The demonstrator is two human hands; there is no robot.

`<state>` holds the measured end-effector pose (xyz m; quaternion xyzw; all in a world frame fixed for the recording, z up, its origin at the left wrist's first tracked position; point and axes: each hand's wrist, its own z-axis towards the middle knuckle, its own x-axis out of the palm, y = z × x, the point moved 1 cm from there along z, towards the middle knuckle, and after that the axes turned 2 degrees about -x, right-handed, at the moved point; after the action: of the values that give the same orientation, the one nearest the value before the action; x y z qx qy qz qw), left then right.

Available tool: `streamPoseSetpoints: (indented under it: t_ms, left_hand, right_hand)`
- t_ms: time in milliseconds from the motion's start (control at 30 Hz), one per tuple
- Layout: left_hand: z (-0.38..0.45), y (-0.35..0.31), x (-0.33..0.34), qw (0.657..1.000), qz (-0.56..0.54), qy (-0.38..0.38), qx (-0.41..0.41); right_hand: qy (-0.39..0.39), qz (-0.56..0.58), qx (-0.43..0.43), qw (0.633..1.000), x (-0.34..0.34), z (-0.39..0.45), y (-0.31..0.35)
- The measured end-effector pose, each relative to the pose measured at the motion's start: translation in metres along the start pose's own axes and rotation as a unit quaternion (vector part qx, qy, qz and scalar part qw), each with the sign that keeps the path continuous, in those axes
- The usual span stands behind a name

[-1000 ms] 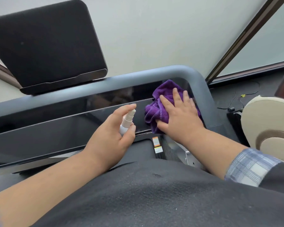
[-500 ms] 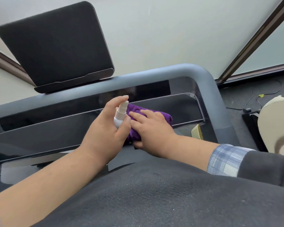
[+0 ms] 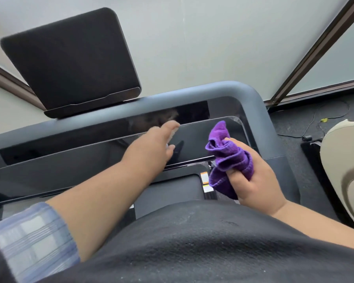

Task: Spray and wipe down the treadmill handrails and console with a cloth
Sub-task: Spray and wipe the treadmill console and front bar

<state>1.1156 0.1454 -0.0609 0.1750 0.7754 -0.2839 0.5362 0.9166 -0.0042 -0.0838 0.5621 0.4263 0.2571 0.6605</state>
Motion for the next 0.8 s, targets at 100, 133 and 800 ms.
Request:
streamPoseSetpoints:
  t_ms: [100, 133, 800]
  left_hand:
    - [0.010, -0.010, 0.012, 0.999, 0.025, 0.034, 0.030]
    - [0.012, -0.014, 0.014, 0.998, 0.030, 0.033, 0.044]
    - [-0.037, 0.118, -0.023, 0.984, 0.013, -0.024, -0.175]
  right_hand:
    - [-0.047, 0.018, 0.022, 0.998, -0.010, -0.008, 0.000]
    - [-0.059, 0.023, 0.033, 0.997, -0.013, -0.011, -0.001]
    - [-0.012, -0.026, 0.067, 0.997, 0.001, 0.004, 0.013]
